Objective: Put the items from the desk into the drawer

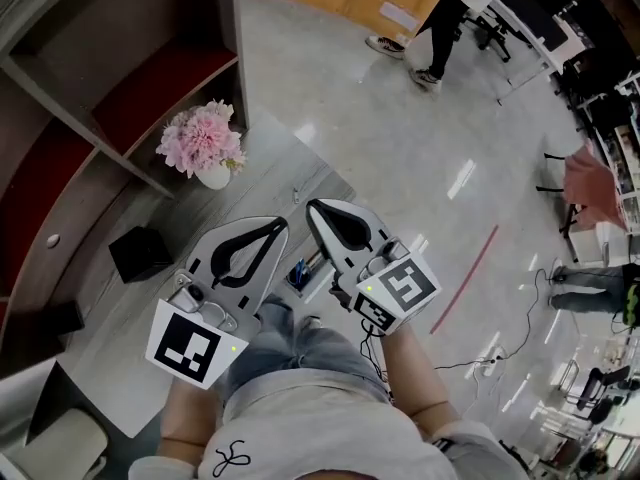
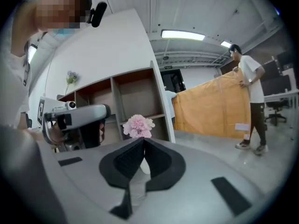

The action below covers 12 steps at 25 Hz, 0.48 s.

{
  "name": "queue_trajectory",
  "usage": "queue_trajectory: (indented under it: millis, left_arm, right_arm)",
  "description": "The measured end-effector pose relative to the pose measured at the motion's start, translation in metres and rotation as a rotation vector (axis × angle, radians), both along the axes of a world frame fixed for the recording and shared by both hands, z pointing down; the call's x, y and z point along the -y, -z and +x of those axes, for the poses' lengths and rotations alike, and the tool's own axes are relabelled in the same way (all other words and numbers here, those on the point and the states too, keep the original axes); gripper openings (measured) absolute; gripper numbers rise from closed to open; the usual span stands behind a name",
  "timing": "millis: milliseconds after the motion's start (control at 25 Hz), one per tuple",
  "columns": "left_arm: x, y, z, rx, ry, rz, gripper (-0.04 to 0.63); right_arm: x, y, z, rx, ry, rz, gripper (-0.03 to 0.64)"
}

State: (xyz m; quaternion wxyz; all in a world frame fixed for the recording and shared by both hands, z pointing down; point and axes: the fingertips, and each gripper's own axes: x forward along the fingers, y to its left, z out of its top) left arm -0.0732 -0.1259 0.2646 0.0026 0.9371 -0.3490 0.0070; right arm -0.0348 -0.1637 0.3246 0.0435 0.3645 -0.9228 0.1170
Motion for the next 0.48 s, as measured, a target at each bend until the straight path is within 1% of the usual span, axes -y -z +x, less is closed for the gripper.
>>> queue_trajectory:
  millis: [240,480]
  left_arm:
    - [0.013,-0.022,-0.008,0.029,-0.071,-0.027,0.011]
    - [0.027,-0.039,-0.020,0.003,-0.079,-0.063,0.011]
  right_arm:
    - [0.040,-0.052,-0.007,-0.028,-0.061,-0.122,0.009]
    - [0.071,-0.115,-0.006,-0.096,-0.105,-0.248,0.014]
